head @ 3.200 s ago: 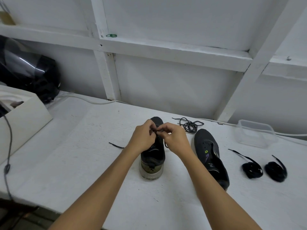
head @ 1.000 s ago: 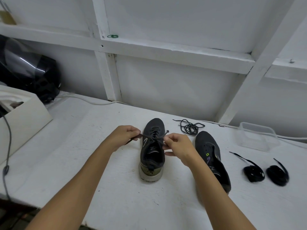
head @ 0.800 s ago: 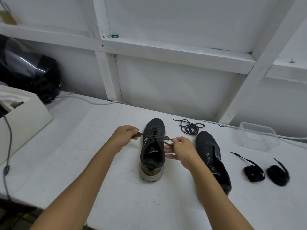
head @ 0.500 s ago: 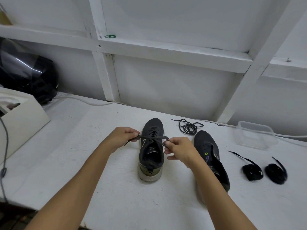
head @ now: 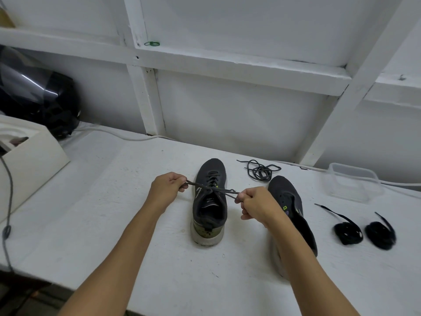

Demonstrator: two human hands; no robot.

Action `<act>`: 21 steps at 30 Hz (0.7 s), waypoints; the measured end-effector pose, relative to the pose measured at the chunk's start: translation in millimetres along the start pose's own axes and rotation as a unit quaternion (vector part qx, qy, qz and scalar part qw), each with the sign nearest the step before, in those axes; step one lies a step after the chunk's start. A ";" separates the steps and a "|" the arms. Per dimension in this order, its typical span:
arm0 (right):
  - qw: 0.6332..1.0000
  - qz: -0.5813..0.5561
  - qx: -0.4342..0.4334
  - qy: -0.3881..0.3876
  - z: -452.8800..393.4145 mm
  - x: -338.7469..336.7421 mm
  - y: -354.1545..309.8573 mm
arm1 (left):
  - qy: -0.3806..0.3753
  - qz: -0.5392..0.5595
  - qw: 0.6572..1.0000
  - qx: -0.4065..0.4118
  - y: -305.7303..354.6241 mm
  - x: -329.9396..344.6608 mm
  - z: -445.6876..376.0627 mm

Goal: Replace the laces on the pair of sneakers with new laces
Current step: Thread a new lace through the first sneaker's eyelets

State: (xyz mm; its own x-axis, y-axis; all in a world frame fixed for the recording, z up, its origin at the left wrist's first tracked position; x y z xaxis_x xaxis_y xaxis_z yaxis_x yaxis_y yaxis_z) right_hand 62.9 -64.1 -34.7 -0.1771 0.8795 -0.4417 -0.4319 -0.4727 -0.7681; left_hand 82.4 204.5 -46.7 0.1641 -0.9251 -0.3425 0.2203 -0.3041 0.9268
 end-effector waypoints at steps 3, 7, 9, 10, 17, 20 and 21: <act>1.000 0.012 0.001 0.007 0.7 -2.0 3.0 | 0.015 0.001 1.000 -0.004 -4.3 2.3 3.4; 1.000 0.024 0.009 0.004 -0.2 -3.0 4.3 | 0.035 0.007 0.999 -0.019 -7.4 4.5 3.0; 1.000 0.027 0.013 0.002 -1.1 -3.5 5.6 | 0.040 0.015 0.999 -0.026 -7.0 4.8 1.2; 1.000 0.026 0.017 0.001 -1.4 -3.6 6.2 | 0.041 0.017 0.999 -0.029 -7.3 5.3 0.7; 1.000 0.012 -0.002 0.005 -5.2 2.9 7.3 | 0.042 0.016 0.999 -0.013 -7.6 6.1 2.4; 0.999 -0.023 -0.023 -0.008 -4.7 11.1 8.3 | 0.010 -0.009 1.000 0.008 -3.9 8.0 3.4; 0.999 -0.048 -0.025 -0.008 -3.8 13.9 9.3 | -0.002 -0.032 0.999 0.015 -2.4 9.3 4.2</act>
State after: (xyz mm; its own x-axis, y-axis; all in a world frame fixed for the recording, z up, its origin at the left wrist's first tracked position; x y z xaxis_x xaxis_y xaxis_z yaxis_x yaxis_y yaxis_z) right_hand 59.8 -56.4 -49.8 -0.1520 0.9211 -0.3584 -0.4021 -0.3889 -0.8289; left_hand 79.4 195.7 -51.5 0.1472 -0.9040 -0.4015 0.2008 -0.3701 0.9070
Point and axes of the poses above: each hand's wrist, its own z-axis away from the middle knuckle, its own x-axis out of the palm, y = z × x, the point moved 5 cm from there along -z, towards the middle knuckle, and after that the axes turned 4 degrees about x, right-handed, at the moved point
